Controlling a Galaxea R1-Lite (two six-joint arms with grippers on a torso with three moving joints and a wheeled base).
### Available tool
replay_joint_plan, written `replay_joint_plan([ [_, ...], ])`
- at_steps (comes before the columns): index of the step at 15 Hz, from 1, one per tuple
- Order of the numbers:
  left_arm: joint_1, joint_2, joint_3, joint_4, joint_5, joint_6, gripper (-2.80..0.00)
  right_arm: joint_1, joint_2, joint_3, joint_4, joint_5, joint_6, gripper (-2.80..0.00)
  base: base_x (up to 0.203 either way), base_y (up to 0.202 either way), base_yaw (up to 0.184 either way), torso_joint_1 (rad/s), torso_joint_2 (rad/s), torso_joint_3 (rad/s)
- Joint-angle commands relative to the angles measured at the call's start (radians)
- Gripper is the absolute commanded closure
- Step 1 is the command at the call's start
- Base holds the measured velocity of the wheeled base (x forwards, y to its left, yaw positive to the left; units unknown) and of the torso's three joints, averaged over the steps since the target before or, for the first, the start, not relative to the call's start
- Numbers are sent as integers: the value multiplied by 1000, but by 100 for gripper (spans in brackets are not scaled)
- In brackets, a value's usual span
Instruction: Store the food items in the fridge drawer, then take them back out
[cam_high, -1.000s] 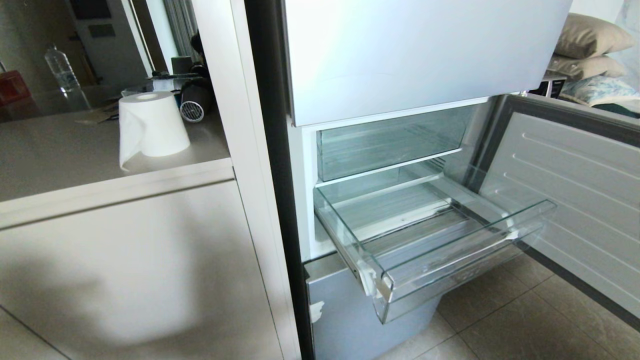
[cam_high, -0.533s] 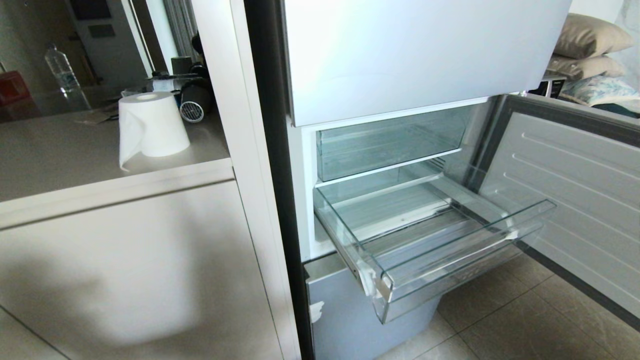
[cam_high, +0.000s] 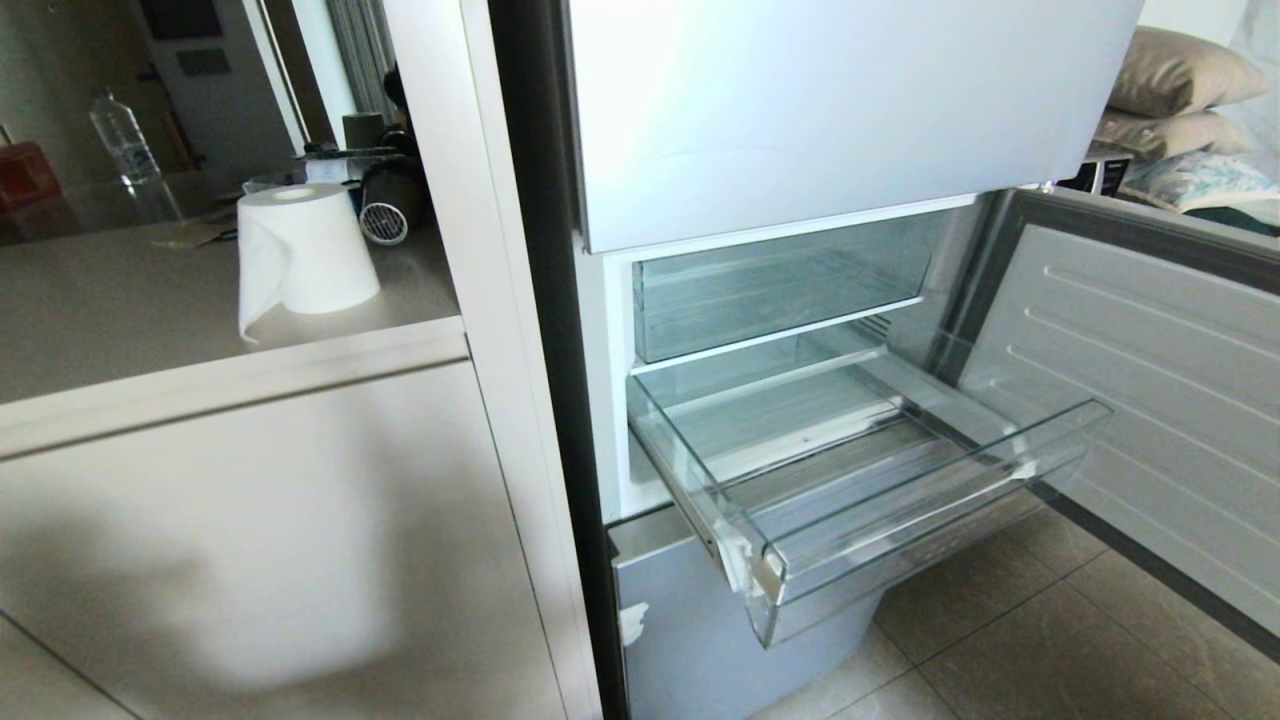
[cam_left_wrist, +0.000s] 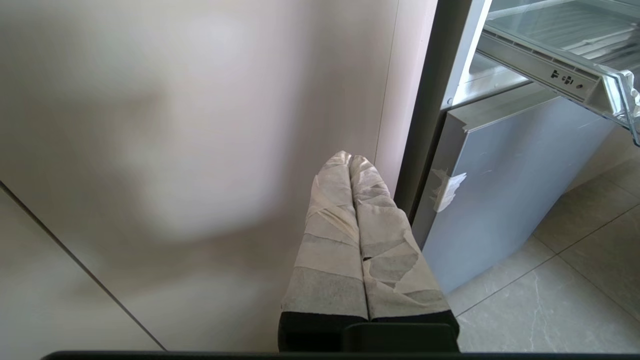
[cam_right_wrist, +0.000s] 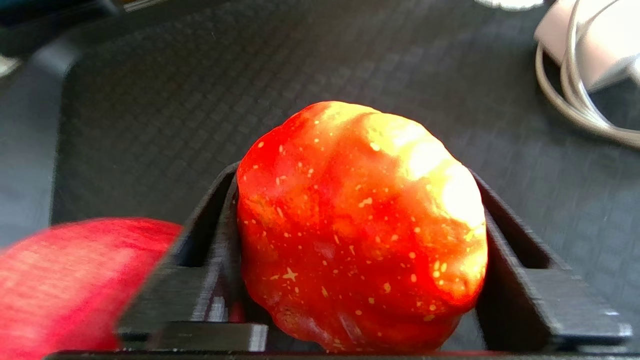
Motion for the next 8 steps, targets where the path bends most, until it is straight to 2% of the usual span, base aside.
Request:
replay_joint_plan([
  [1,0,1,0,0,0,0,0,0,4,3,-6,2,0,-280,0,0,0,0,0,0],
  [8,0,1,0,0,0,0,0,-16,-86,26,-6,3,7,-280,0,0,0,0,0,0],
])
